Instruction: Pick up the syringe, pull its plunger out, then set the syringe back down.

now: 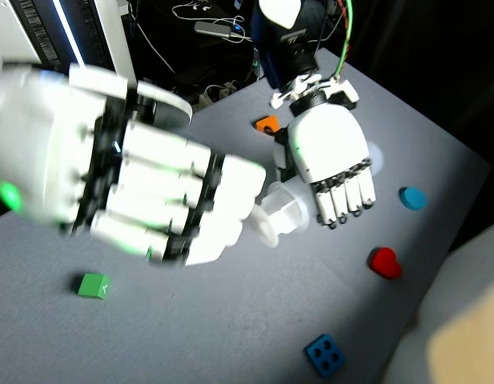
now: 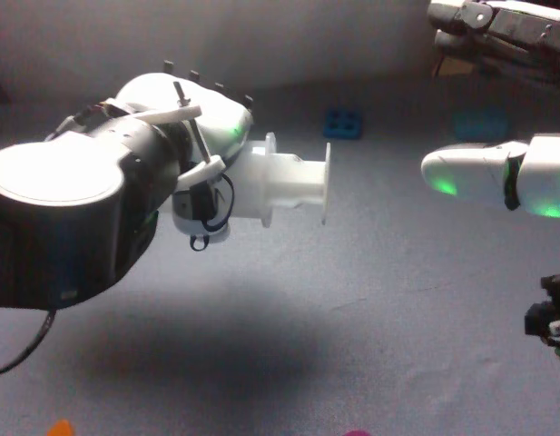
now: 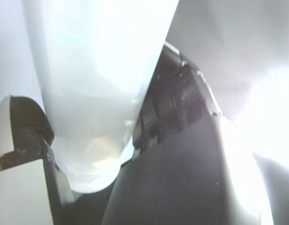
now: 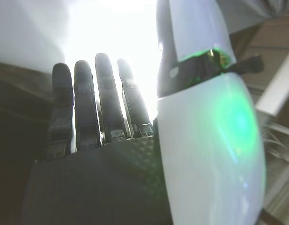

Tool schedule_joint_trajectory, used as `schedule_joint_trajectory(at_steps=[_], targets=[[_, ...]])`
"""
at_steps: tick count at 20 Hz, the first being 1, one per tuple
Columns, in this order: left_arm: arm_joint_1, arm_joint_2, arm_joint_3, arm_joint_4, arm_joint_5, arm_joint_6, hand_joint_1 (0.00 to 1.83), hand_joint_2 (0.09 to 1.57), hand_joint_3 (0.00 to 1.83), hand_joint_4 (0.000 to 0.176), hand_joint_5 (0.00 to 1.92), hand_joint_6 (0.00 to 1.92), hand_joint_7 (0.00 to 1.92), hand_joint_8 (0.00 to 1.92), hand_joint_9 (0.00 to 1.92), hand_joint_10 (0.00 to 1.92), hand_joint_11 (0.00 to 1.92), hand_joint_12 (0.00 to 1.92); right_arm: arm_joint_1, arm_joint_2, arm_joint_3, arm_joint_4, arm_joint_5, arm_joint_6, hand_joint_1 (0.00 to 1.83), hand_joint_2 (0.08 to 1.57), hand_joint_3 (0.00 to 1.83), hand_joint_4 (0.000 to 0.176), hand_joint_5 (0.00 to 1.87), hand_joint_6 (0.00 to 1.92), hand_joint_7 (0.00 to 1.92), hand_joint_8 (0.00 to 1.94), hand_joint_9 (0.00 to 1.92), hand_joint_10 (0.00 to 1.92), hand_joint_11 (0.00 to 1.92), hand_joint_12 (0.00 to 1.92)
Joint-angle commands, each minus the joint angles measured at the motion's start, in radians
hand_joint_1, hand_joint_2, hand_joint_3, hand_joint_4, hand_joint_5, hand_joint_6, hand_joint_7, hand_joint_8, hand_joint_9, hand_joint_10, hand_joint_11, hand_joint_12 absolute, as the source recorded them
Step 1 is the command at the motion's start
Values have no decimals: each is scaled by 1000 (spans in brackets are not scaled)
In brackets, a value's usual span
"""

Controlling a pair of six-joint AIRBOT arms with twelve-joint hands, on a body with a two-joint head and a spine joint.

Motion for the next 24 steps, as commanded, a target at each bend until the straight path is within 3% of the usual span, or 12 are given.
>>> schedule_joint_trajectory(at_steps=[1, 4, 8, 13, 16, 24], targets=[[-24, 10, -4, 84, 16, 27, 1467, 1298, 0, 0, 575, 1445, 557, 1726, 542, 1659, 468, 1812, 3, -7, 11, -48, 59, 24, 1101, 943, 0, 0, 303, 8, 383, 6, 312, 16, 0, 824], [-44, 25, -9, 33, 15, 123, 1467, 1304, 0, 0, 553, 1452, 548, 1740, 526, 1698, 481, 1828, -13, -39, 55, -49, 23, 39, 1099, 941, 0, 0, 310, 5, 427, 10, 368, 21, 0, 867], [-63, 26, -15, -8, 63, 122, 1468, 1300, 0, 0, 558, 1435, 561, 1740, 523, 1702, 502, 1807, -34, -134, 127, -50, 4, 3, 1091, 950, 3, 0, 319, 4, 437, 3, 375, 9, 0, 873], [-63, 24, -15, -17, 78, 106, 1465, 1310, 1, 0, 576, 1440, 519, 1770, 494, 1751, 483, 1811, -86, -262, 212, -108, 181, -1, 1085, 955, 3, 0, 334, 6, 443, 3, 371, 4, 0, 860], [-62, 23, -13, -17, 78, 104, 1466, 1308, 0, 0, 551, 1435, 542, 1765, 518, 1745, 478, 1799, -98, -318, 249, -108, 222, 8, 1065, 961, 4, 0, 346, 8, 444, 3, 372, 4, 0, 866], [-63, 22, -17, -6, 70, 103, 1466, 1306, 0, 0, 542, 1460, 553, 1746, 544, 1729, 460, 1795, -92, -490, 391, -107, 220, 8, 1050, 982, 6, 0, 354, 5, 460, 2, 391, 5, 0, 909]])
